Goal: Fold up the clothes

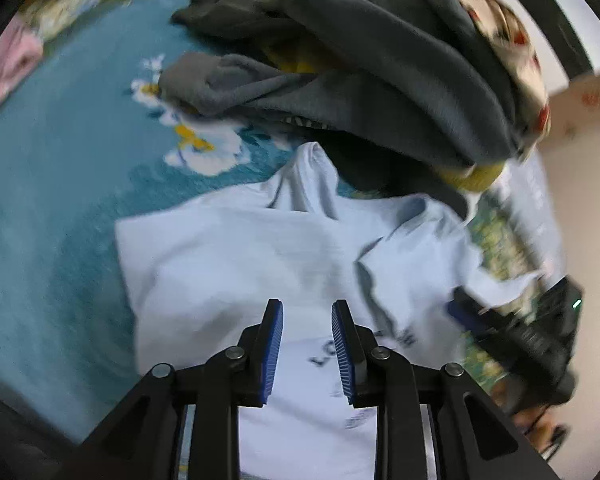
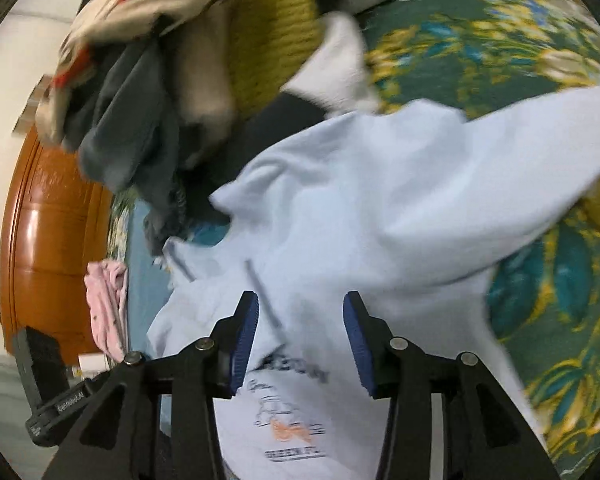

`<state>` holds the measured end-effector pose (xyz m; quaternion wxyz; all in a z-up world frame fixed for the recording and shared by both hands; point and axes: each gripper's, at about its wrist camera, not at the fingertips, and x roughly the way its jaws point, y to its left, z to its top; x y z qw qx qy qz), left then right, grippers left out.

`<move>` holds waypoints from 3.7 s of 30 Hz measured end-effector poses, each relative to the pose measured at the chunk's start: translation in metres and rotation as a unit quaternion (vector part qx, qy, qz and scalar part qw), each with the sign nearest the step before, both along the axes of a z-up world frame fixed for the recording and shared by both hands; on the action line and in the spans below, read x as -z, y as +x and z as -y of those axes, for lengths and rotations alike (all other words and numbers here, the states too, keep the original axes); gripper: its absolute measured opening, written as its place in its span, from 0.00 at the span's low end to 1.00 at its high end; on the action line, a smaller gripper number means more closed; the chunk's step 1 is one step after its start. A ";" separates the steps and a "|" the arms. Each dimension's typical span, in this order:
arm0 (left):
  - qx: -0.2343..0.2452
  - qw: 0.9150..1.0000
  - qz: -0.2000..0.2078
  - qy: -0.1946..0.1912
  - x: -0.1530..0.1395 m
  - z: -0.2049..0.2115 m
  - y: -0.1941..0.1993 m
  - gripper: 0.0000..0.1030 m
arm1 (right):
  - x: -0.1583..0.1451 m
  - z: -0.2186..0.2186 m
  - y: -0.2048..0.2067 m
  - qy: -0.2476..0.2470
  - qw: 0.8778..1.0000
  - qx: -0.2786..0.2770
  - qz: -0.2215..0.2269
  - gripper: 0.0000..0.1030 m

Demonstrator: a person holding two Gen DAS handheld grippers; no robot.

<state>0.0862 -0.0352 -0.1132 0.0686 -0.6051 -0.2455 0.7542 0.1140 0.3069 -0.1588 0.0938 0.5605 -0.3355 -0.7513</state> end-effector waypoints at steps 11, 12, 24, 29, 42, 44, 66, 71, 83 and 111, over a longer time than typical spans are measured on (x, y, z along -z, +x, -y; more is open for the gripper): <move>-0.044 0.995 0.034 -0.084 0.022 0.054 0.054 0.30 | -0.018 0.149 -0.009 0.249 0.919 -0.293 -0.091 0.54; -0.056 0.995 0.042 -0.070 0.025 0.060 0.058 0.30 | -0.012 0.156 -0.011 0.277 0.908 -0.303 -0.083 0.54; -0.093 0.995 0.038 0.001 0.031 0.085 0.065 0.31 | -0.044 0.102 -0.018 0.211 0.955 -0.201 -0.046 0.05; -0.101 0.993 0.032 0.042 0.032 0.092 0.064 0.49 | -0.104 0.051 -0.018 0.154 0.972 -0.145 -0.101 0.05; -0.110 0.993 0.036 0.022 0.070 0.088 0.001 0.51 | -0.029 0.003 -0.052 0.199 0.978 -0.069 -0.011 0.05; -0.125 0.991 0.028 0.033 0.075 0.092 -0.004 0.51 | -0.031 -0.007 -0.055 0.201 0.978 -0.057 -0.015 0.05; -0.141 0.990 -0.002 0.003 0.063 0.095 0.006 0.05 | -0.052 -0.172 -0.022 0.163 0.973 0.161 -0.007 0.07; -0.138 0.990 0.007 0.034 0.056 0.098 0.018 0.10 | -0.045 -0.269 0.015 0.134 0.939 0.315 0.019 0.31; -0.169 0.984 0.014 0.062 0.049 0.111 0.041 0.21 | 0.001 -0.246 0.033 -0.036 0.934 0.352 0.053 0.37; -0.202 0.976 0.034 0.077 0.055 0.116 0.042 0.25 | -0.026 -0.317 0.013 0.072 0.930 0.360 -0.001 0.27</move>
